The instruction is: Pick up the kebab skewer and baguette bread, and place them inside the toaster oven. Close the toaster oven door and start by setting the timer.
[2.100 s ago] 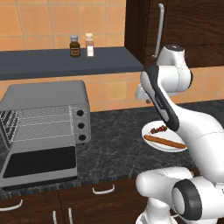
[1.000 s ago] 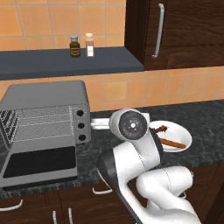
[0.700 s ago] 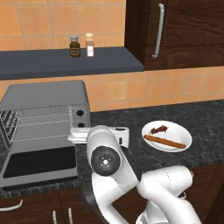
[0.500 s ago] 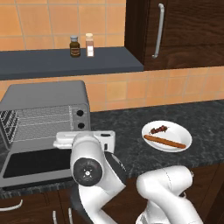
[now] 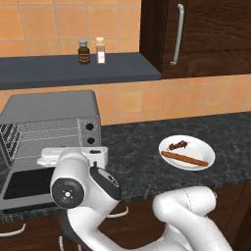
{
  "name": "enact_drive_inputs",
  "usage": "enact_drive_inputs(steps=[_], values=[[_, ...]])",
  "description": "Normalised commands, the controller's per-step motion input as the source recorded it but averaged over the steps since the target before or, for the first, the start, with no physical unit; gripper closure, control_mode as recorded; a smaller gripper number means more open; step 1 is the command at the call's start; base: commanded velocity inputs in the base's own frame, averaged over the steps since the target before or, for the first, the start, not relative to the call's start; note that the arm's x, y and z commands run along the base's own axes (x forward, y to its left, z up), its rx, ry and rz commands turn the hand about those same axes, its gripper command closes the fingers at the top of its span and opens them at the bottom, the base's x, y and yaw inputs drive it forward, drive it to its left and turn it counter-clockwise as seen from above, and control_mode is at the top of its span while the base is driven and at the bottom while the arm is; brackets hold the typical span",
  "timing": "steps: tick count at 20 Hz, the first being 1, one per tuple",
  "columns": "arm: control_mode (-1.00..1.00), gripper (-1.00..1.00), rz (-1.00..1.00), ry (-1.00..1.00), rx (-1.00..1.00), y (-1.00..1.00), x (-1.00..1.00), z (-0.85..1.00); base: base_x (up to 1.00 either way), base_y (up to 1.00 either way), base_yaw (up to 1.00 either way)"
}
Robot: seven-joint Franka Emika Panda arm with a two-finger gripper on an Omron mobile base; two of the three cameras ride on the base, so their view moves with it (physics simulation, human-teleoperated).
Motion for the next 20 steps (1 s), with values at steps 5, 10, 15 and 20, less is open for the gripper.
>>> enact_drive_inputs(steps=[5, 10, 15, 20], values=[[-1.00, -1.00, 0.00, 0.00, 0.00, 0.23, 0.00, -0.04, 0.00, 0.00, 0.00], [-1.00, -1.00, 0.00, 0.00, -0.02, 0.39, -0.01, -0.41, 0.00, 0.00, 0.00], [-1.00, -1.00, 0.00, 0.00, 0.00, 0.24, 0.16, -0.03, 0.00, 0.00, 0.00], [-1.00, -1.00, 0.00, 0.00, 0.00, 0.24, 0.19, 0.00, 0.00, 0.00, 0.00]])
